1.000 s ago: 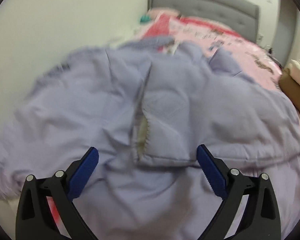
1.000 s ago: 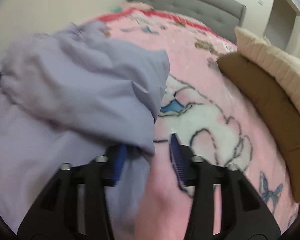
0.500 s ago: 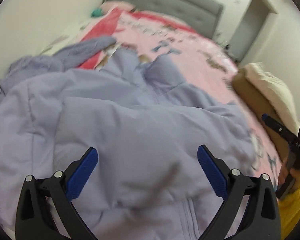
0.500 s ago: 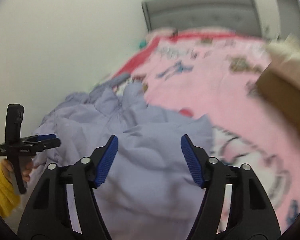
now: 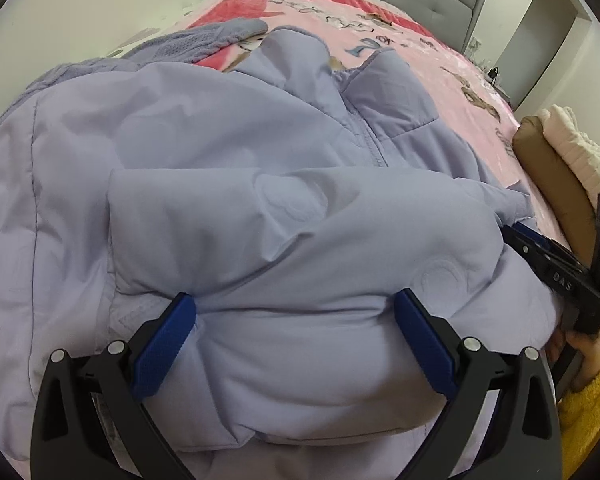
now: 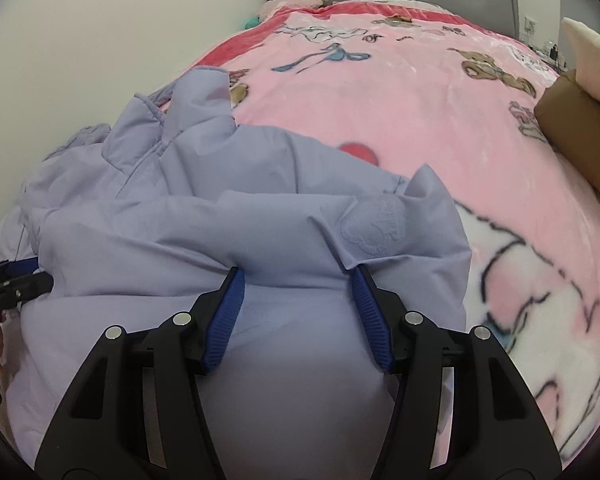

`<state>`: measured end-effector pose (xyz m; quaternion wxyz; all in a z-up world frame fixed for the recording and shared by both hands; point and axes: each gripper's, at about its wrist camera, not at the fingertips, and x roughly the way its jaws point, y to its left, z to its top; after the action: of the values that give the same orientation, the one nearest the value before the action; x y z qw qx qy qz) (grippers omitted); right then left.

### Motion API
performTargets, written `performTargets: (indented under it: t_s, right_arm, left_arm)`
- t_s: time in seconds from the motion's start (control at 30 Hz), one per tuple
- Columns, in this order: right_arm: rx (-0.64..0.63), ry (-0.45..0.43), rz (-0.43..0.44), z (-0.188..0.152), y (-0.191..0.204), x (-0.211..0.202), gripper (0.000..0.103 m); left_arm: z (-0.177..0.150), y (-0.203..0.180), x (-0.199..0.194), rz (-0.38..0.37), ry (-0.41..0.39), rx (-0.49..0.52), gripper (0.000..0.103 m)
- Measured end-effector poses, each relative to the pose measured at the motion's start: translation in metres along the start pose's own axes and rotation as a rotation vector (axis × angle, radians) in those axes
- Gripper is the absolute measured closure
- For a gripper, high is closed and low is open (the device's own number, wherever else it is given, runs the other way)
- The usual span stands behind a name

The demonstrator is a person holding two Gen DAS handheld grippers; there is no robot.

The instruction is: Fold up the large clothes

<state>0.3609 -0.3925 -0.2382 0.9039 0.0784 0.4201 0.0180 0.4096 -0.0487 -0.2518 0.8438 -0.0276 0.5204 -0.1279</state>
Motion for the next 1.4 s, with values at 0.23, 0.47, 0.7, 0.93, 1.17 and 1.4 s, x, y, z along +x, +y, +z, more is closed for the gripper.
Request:
performTargets:
  t_s: [0.23, 0.47, 0.7, 0.93, 1.17, 1.4]
  right_arm:
    - [-0.122, -0.249, 0.072, -0.028, 0.019, -0.092, 0.035]
    - [-0.166, -0.071, -0.033, -0.064, 0.019, -0.069, 0.034]
    - [-0.161, 0.01, -0.108, -0.069, 0.016, -0.037, 0.019]
    - [-0.133, -0.139, -0.075, -0.064, 0.031, -0.082, 0.021]
    - [-0.13, -0.398, 0.009, -0.066, 0.098, -0.171, 0.008]
    - [-0.178, -0.66, -0.076, -0.119, 0.166, -0.222, 0.008]
  left_arm:
    - [-0.027, -0.004, -0.046, 0.0, -0.153, 0.059, 0.005]
    - [-0.052, 0.004, -0.028, -0.005, -0.117, 0.029, 0.005]
    - [-0.047, 0.006, -0.015, -0.001, -0.06, 0.042, 0.004]
    - [-0.059, 0.014, -0.068, -0.022, -0.254, -0.011, 0.005]
    - [-0.092, 0.057, -0.133, 0.117, -0.364, -0.15, 0.005]
    - [-0.195, 0.167, -0.183, 0.11, -0.441, -0.475, 0.005]
